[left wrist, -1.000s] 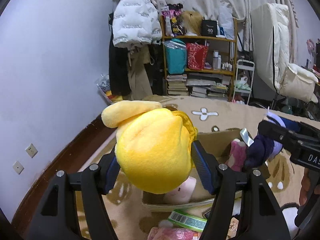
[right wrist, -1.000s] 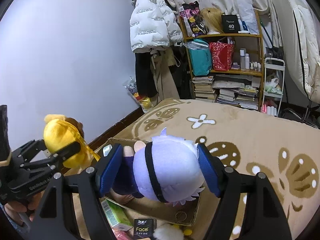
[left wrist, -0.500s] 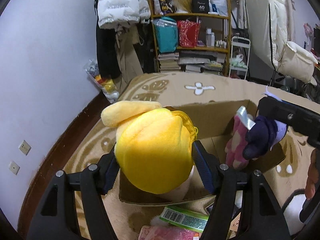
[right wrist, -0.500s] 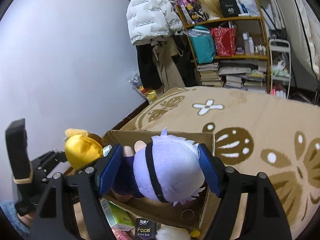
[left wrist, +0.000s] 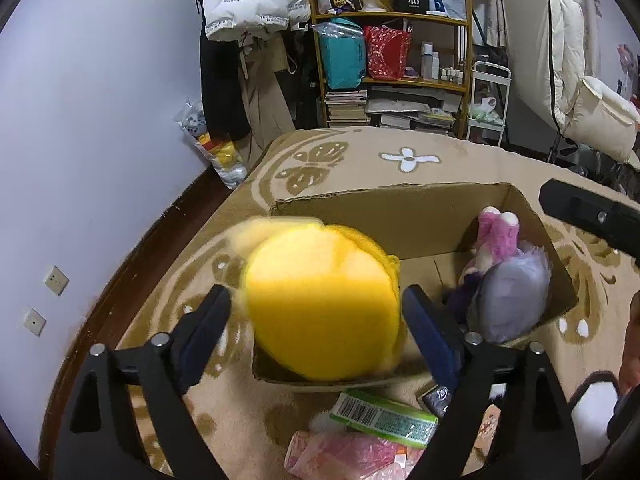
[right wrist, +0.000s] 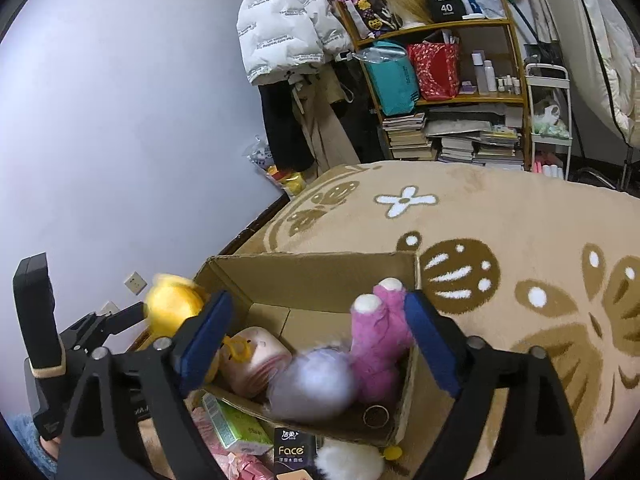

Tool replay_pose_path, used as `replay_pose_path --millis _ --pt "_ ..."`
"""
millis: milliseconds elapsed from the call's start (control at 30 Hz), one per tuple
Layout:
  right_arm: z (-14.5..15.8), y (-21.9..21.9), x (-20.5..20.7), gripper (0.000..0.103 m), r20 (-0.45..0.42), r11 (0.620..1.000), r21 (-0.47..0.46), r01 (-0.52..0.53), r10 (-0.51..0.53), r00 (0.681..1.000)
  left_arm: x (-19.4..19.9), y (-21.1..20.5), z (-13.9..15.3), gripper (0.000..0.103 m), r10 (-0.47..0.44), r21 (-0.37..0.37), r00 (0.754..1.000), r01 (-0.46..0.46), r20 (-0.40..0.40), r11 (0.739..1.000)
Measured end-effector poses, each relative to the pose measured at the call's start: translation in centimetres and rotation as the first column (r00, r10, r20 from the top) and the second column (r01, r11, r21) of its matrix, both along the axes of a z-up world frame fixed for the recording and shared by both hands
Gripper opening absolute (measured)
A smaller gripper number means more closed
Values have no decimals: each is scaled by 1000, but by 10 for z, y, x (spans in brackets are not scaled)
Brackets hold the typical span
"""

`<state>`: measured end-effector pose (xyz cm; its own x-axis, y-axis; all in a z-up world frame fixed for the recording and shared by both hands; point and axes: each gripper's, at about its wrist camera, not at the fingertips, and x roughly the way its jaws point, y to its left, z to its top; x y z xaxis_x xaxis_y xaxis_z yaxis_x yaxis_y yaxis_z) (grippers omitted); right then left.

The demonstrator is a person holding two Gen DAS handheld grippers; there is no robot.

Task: Organize soft objects
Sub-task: 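Carry both plushes over the box and open both tools to release them, then reach both tools toward the green tissue pack and pink wrapped item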

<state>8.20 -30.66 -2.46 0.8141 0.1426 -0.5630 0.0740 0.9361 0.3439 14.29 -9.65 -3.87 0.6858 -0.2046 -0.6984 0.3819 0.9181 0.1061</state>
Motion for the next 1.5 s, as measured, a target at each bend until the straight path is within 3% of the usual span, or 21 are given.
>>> replay_pose_path --millis 133,400,700,1167,1500 --pt "6 1 -11 103 3 1000 14 14 -14 1000 -12 2 5 99 6 22 1000 -7 26 1000" --pt "18 13 -37 103 7 1000 -17 23 -23 1000 -33 15 18 101 23 11 998 -23 57 1000" --pt "20 21 -66 103 -20 999 2 34 -34 999 -61 32 27 101 42 19 999 -43 29 999" --pt "-5 34 -83 103 -112 998 20 55 -53 992 -95 52 24 101 68 -16 997 -68 -27 998" --pt "-33 28 -72 103 -199 996 29 87 -80 977 -92 44 7 101 66 -17 997 -67 -45 998"
